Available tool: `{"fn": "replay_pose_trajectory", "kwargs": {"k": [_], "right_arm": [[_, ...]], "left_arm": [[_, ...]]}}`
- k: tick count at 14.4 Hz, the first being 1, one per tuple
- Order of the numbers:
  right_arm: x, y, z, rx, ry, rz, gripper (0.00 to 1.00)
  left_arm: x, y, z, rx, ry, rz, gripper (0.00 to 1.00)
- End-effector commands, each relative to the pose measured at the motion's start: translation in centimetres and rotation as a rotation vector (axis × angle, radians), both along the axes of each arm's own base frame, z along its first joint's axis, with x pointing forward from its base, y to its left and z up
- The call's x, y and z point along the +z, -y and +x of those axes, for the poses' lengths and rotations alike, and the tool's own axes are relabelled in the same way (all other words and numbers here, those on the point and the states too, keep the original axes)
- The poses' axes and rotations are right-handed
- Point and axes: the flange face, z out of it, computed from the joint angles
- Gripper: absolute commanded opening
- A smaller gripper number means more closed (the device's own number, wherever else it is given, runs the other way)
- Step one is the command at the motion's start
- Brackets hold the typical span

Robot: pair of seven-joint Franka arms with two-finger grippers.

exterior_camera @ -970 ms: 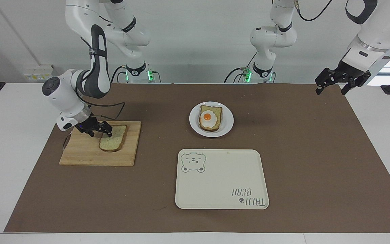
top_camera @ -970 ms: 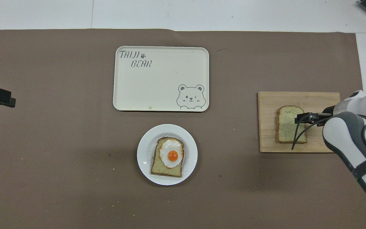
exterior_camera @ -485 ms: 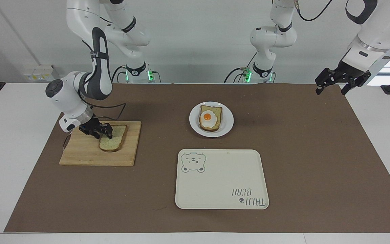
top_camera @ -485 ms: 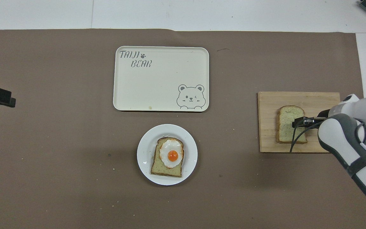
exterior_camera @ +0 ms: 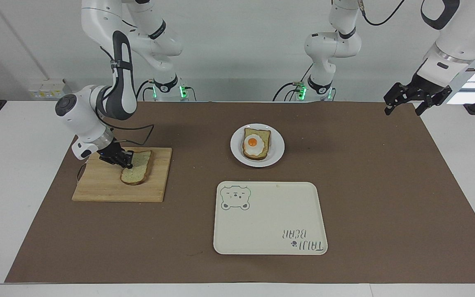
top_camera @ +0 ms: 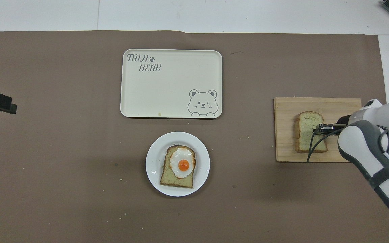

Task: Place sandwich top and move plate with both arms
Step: 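Grasp the bread slice edge with the right gripper and lift it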

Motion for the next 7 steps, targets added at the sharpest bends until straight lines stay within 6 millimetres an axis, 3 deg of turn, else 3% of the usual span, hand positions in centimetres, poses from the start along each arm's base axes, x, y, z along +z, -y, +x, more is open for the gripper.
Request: {"fn": "replay_pose_trajectory", "kwargs": {"k": [1,7], "right_arm": [[-1.3,0.7,-0.5,-0.022,-0.006,0.006,0.0],[-0.3,0.7,0.2,-0.014,0.004,0.006,0.0]], "left_arm": [[0.4,-0.3,-0.4,0.0,-0.008,0.007,1.0],[0.4,-0.3,-0.4,0.0,-0.008,0.007,1.0]]}}
